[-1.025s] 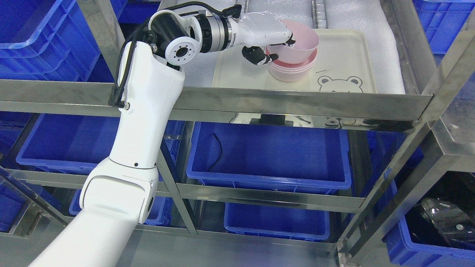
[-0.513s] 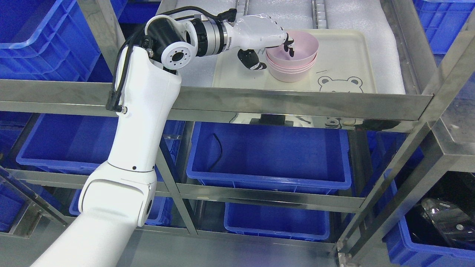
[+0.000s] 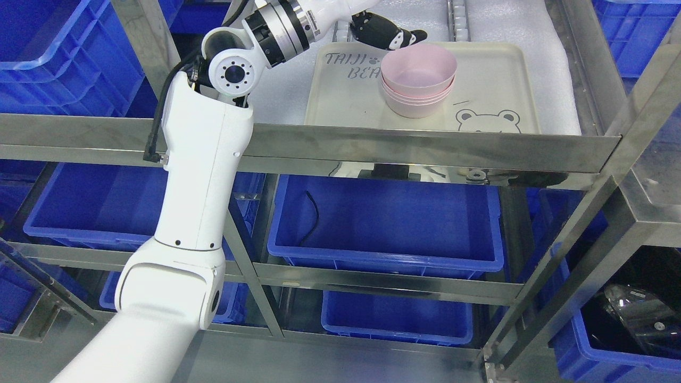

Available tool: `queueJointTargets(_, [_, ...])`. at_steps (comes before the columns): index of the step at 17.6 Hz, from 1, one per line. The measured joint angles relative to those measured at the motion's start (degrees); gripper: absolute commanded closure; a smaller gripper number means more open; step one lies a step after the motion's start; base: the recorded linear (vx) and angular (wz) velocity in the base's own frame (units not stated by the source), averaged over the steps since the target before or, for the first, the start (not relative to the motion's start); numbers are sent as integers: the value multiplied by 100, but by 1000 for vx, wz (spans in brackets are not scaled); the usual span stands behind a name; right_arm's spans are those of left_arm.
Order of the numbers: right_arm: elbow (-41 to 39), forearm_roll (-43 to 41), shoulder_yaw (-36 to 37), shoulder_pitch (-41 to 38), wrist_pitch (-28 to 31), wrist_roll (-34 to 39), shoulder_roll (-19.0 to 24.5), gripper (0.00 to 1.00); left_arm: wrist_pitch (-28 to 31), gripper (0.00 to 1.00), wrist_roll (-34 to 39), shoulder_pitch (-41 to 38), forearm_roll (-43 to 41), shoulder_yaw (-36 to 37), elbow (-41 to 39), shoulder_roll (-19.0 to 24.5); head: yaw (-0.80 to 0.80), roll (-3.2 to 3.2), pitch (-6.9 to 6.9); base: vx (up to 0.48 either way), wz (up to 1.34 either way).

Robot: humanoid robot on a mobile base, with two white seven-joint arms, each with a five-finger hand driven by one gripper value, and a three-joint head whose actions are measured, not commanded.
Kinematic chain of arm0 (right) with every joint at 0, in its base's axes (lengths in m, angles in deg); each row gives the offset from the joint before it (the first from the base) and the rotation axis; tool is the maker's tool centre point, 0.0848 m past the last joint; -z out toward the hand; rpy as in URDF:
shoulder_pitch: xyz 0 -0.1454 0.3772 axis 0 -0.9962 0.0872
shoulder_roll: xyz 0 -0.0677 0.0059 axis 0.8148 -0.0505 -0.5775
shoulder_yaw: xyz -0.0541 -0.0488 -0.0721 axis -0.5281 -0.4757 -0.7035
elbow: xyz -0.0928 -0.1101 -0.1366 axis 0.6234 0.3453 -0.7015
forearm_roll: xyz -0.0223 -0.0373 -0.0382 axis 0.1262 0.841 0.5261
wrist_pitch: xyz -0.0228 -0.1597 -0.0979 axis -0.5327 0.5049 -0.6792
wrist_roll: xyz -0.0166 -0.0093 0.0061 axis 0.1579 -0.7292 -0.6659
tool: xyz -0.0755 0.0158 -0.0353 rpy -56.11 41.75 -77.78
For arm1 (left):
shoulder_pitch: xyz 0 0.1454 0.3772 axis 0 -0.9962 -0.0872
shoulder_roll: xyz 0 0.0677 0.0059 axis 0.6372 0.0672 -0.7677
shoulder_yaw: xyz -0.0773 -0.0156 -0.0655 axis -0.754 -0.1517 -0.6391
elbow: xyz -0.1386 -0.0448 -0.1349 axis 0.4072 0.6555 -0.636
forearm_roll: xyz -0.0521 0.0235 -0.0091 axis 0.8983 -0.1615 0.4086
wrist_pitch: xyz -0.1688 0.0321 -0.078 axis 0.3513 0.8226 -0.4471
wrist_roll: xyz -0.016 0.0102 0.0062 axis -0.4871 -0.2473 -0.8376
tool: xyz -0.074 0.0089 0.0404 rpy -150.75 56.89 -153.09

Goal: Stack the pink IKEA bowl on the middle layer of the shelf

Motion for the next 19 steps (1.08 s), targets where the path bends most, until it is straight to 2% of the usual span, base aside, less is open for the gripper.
queueJointTargets(4, [0, 0, 0, 0, 0, 0, 0, 0, 9, 17, 1543, -613, 893, 726, -194, -9, 0, 0, 0, 0, 0])
queueJointTargets(6, [0, 0, 0, 0, 0, 0, 0, 0, 13, 17, 1935, -924, 1135, 1106, -288, -11, 0, 0, 0, 0, 0])
queueJointTargets(9, [0, 0, 0, 0, 0, 0, 0, 0, 47, 17, 2048, -1425, 1336, 1600, -439, -15, 0, 0, 0, 0, 0])
queueJointTargets(13, [0, 0, 0, 0, 0, 0, 0, 0, -478, 17, 1718, -2179, 1261, 2098, -641, -18, 0, 0, 0, 0, 0])
queueJointTargets(19, [0, 0, -1, 0, 0, -1, 0, 0, -913, 17, 1569, -3113, 1137, 2394, -818, -20, 0, 0, 0, -15, 46])
